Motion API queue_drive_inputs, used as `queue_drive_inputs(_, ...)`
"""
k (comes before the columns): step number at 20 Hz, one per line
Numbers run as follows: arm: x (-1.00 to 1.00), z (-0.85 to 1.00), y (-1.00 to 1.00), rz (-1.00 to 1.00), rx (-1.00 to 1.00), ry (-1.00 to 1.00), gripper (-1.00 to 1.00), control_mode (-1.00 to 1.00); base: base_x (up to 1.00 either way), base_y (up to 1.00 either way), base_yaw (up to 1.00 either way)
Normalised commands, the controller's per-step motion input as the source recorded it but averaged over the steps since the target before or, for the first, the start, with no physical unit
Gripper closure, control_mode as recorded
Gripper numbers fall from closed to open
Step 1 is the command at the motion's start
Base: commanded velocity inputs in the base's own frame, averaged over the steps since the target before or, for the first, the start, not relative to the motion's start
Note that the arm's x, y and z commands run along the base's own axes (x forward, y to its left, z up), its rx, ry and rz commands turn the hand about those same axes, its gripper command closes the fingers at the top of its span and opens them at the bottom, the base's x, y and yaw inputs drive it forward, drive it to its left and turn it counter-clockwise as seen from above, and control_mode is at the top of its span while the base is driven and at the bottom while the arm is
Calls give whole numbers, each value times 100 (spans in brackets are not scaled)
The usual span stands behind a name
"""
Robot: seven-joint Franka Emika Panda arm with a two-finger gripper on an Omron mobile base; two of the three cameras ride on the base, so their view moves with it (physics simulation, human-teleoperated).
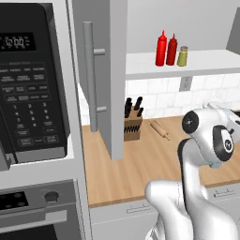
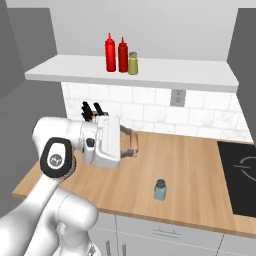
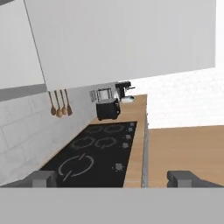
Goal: Put the shaker and condiment bottle from the counter next to their counterparts in the cabinet.
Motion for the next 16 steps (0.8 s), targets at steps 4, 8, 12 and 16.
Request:
queue_drive_inputs(4,-7,-99,0,0,0,-14,-100,-100,0,0,0)
queue_drive_inputs(8,0,-93,-6,-1,0,4,-100,-100,0,0,0)
queue_drive_inputs(12,0,-92,-12,0,-2,-1,-100,-100,0,0,0)
queue_drive_inputs(16,0,-87,-18,-1,-6,-2,-100,-100,0,0,0)
